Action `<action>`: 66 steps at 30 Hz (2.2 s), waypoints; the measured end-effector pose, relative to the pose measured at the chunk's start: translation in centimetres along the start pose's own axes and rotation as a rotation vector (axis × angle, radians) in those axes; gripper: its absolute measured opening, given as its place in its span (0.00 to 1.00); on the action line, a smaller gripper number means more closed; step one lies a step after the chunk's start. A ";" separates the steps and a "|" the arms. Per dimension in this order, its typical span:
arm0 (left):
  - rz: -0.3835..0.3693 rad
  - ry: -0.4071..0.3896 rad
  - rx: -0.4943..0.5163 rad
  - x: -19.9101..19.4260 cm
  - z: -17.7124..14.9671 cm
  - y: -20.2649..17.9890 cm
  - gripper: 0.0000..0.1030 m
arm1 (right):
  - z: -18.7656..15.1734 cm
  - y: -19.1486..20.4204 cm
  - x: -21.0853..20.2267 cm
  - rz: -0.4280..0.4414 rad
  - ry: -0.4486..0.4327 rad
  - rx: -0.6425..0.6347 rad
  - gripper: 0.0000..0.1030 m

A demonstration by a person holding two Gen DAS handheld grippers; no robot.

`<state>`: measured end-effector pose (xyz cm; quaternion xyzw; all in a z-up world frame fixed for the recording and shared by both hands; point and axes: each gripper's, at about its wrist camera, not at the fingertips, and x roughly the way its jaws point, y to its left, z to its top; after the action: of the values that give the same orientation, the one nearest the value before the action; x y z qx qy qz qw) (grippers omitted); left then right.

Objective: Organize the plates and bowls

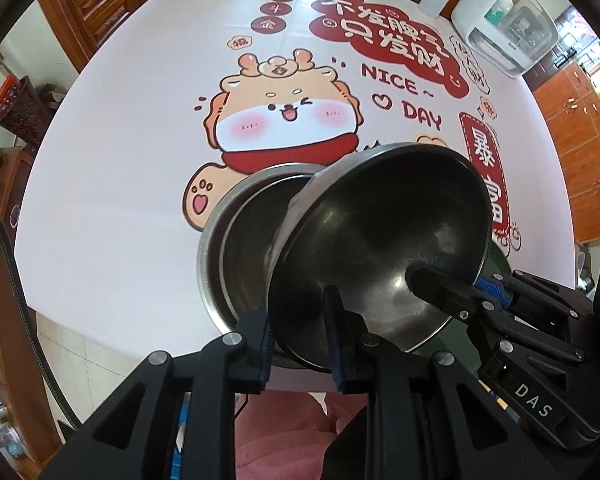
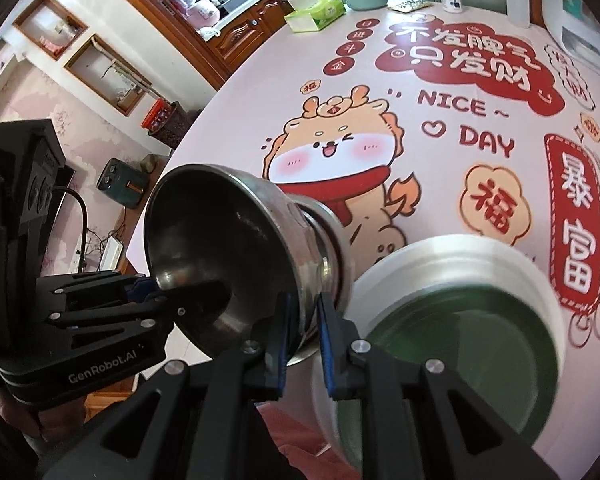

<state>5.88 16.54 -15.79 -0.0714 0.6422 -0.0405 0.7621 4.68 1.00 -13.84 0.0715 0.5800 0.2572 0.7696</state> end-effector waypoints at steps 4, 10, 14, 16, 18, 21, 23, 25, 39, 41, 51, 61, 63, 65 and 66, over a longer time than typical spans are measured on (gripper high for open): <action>-0.006 0.026 0.043 0.4 0.0 1.1 0.20 | -0.5 0.8 0.6 -0.012 -0.011 0.041 0.15; -0.021 0.063 0.112 1.1 0.1 2.0 0.20 | -1.4 1.5 1.5 -0.032 -0.029 0.119 0.15; -0.036 0.078 0.156 1.6 0.1 2.1 0.21 | -1.8 1.4 1.8 -0.047 -0.046 0.168 0.15; -0.043 0.082 0.175 1.7 0.2 2.1 0.21 | -1.9 1.4 1.9 -0.054 -0.053 0.187 0.15; -0.048 0.087 0.189 1.9 0.4 2.1 0.21 | -1.9 1.4 2.0 -0.059 -0.060 0.202 0.15; -0.056 0.094 0.206 2.0 0.6 2.0 0.22 | -1.9 1.5 1.9 -0.068 -0.071 0.217 0.15; -0.057 0.094 0.218 2.1 0.7 2.0 0.23 | -1.9 1.5 1.9 -0.074 -0.074 0.224 0.15; -0.060 0.092 0.224 2.0 0.8 2.1 0.23 | -2.0 1.5 1.9 -0.079 -0.072 0.231 0.15; -0.081 0.077 0.229 1.5 0.7 2.8 0.25 | -2.4 1.4 2.0 -0.083 -0.067 0.271 0.21; -0.083 0.075 0.229 1.4 0.7 3.0 0.25 | -2.4 1.4 1.9 -0.082 -0.069 0.277 0.23; -0.119 0.048 0.226 0.4 0.6 3.0 0.25 | -2.8 1.0 0.7 -0.070 -0.102 0.297 0.24; -0.173 -0.015 0.201 -0.6 0.5 3.8 0.28 | -3.5 -0.3 0.2 -0.052 -0.122 0.375 0.33; -0.175 -0.024 0.197 -0.6 0.6 4.0 0.31 | -3.6 -0.6 0.3 -0.040 -0.123 0.392 0.40; -0.177 -0.027 0.187 -0.5 0.8 4.3 0.34 | -3.6 -0.8 0.4 -0.029 -0.121 0.408 0.40; -0.177 -0.027 0.182 -0.5 0.9 4.4 0.38 | -3.6 -0.9 0.4 -0.024 -0.119 0.416 0.41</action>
<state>6.52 21.05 -15.89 -0.0591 0.6169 -0.1647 0.7673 1.67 -0.25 -15.74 0.2370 0.5751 0.1183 0.7740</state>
